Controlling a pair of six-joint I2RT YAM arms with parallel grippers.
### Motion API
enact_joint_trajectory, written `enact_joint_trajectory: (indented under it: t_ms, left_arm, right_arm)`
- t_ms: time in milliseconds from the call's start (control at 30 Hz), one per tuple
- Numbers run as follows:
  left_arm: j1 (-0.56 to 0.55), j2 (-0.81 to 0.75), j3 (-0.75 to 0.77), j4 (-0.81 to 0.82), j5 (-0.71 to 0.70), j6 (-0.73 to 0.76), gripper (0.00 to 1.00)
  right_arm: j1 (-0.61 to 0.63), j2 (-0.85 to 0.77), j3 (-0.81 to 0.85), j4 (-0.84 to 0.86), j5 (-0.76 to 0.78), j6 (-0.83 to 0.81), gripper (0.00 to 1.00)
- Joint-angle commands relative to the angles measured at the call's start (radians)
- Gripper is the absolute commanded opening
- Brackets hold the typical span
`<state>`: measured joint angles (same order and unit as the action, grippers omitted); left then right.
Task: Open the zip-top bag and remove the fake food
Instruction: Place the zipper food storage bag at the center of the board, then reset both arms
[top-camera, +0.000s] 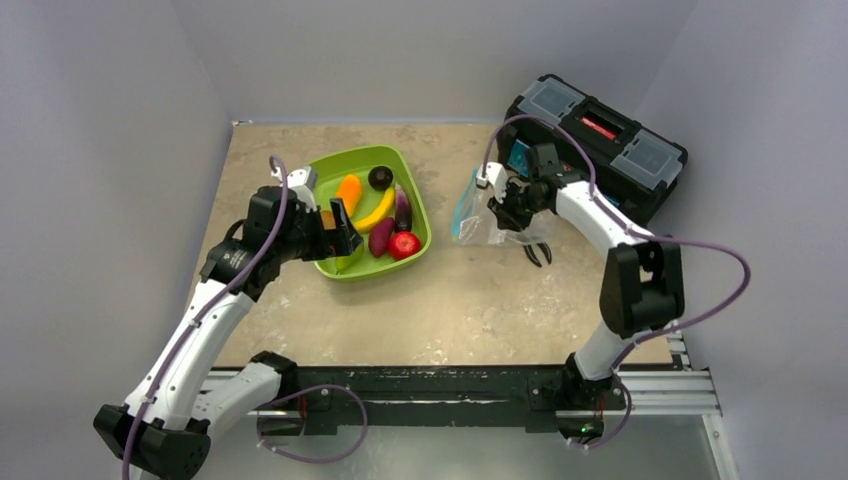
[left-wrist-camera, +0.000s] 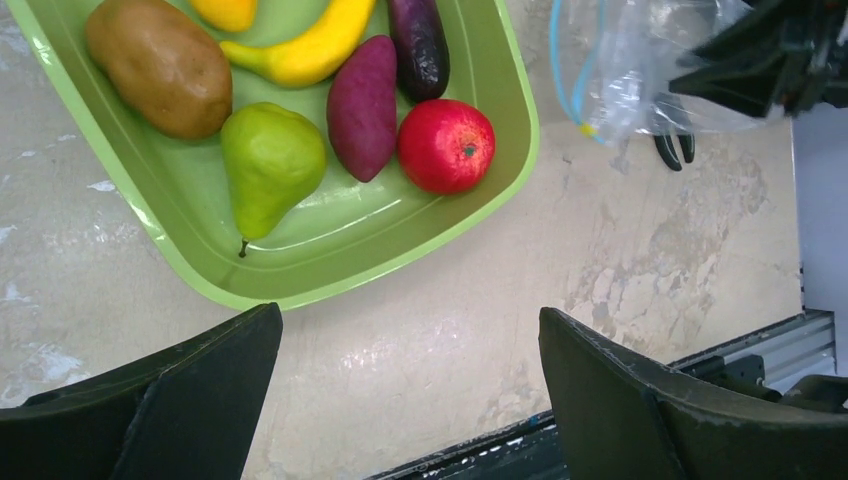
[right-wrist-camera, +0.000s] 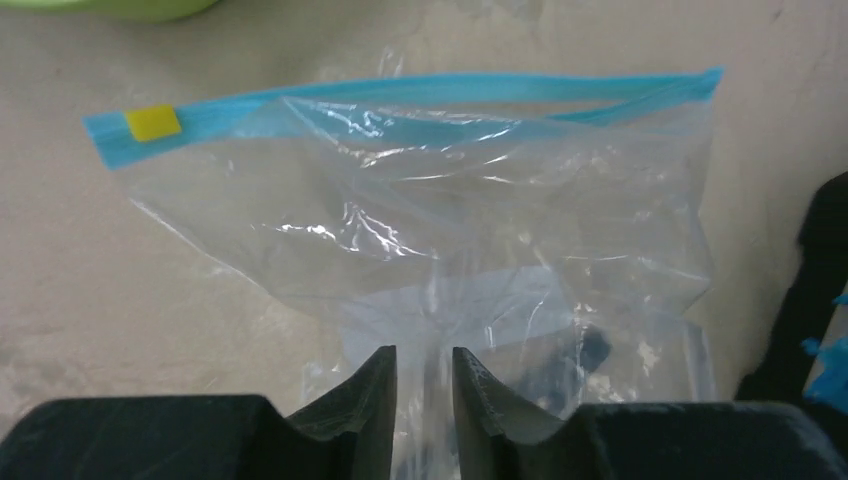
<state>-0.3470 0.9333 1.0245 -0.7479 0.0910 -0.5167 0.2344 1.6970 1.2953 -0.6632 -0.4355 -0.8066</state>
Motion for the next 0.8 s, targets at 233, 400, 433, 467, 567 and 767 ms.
enact_joint_trajectory:
  t_ms: [233,400,433,467,567,767]
  left_arm:
    - [0.01,-0.191,-0.038,0.0,0.06,-0.053,1.0]
    - [0.01,-0.214,0.034,-0.031,0.057,-0.04,1.0]
    - [0.01,-0.213,0.059,-0.039,0.055,-0.033,1.0]
    - [0.011,-0.21,0.085,-0.049,0.053,-0.025,1.0]
    - [0.009,-0.196,0.178,-0.079,0.044,0.003,1.0]
    - [0.01,-0.173,0.347,-0.135,0.003,0.073,1.0]
  right_arm:
    - [0.006,-0.011,0.213,-0.021,-0.03,0.037,0.61]
    - [-0.031,-0.201,0.157,-0.042,-0.112,0.057,0.78]
    - [-0.045,-0.235,0.16,-0.045,-0.125,0.075,0.81]
    - [-0.063,-0.27,0.168,-0.046,-0.141,0.093,0.84]
    - [-0.123,-0.336,0.247,-0.092,-0.186,0.131,0.98]
    - [-0.22,-0.392,0.357,-0.048,-0.058,0.426,0.99]
